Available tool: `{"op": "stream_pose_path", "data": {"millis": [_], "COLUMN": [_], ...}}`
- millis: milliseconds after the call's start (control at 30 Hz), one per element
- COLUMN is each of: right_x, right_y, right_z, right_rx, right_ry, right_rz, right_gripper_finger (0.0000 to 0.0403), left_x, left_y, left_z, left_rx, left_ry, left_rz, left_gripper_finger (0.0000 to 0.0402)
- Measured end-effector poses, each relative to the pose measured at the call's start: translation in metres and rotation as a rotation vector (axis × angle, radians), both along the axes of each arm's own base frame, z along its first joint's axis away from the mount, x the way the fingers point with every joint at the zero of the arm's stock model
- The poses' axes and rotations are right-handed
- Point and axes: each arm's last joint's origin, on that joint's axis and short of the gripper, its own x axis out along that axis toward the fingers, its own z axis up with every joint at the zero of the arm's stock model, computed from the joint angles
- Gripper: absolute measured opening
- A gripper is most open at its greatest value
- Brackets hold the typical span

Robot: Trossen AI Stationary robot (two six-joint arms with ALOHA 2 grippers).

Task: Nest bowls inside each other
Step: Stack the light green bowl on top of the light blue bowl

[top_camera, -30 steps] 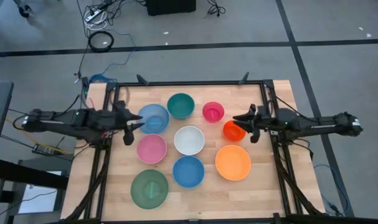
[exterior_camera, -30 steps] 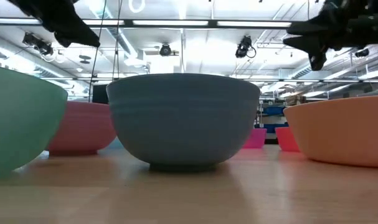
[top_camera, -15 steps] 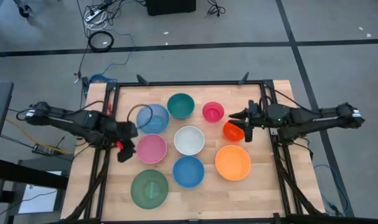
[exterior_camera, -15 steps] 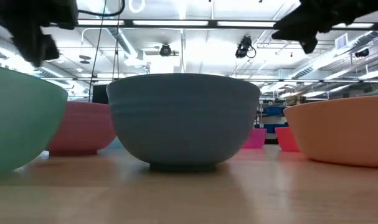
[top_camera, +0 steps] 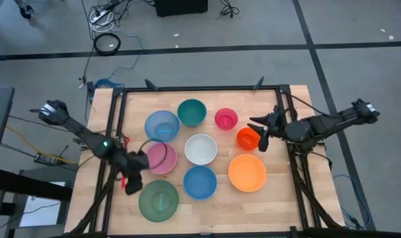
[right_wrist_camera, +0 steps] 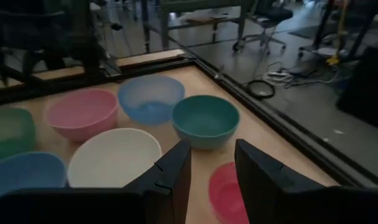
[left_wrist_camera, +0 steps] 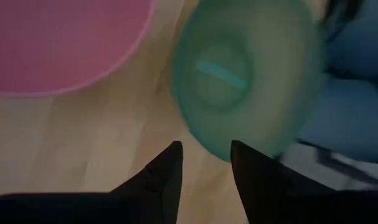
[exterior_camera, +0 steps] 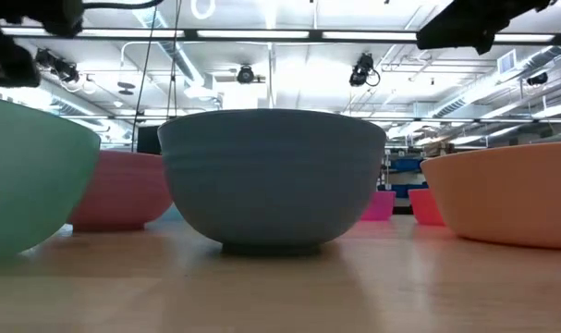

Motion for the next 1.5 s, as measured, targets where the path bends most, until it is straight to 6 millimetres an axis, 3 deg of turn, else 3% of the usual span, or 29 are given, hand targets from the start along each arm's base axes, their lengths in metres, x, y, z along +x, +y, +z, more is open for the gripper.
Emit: {"op": "stream_pose_path", "data": {"millis": [300,967,1100,1267,1500], "right_x": [0.011,0.015,0.015,0.015,0.015], "right_y": [0.015,0.019,0.019,0.019,0.019], "right_z": [-0.011,-0.013,-0.013,-0.013,-0.013], "right_rx": [-0.003,0.007,0.006,0.005,0.004], "right_ry": [0.047,0.046,0.046,0.047,0.048], "right_rz": [0.018,0.029,0.029,0.029,0.029], "right_gripper_finger": [0.0114,0.0114,0.0114,0.0114,0.0114], "left_x": [0.013,0.024,0.024,0.029,0.030], "left_y": [-0.032,-0.042,-0.042,-0.047,-0.050], "left_z": [-0.030,-0.059,-0.060,-0.059,-0.058], "left_rx": [0.101,0.206,0.208,0.165,0.156], "left_ry": [0.048,0.139,0.140,0.087,0.053], "left_rz": [-0.045,0.042,0.037,-0.010,-0.022], "left_gripper_finger": [0.0145,0.0144,0.0111,0.0021,0.0008]}}
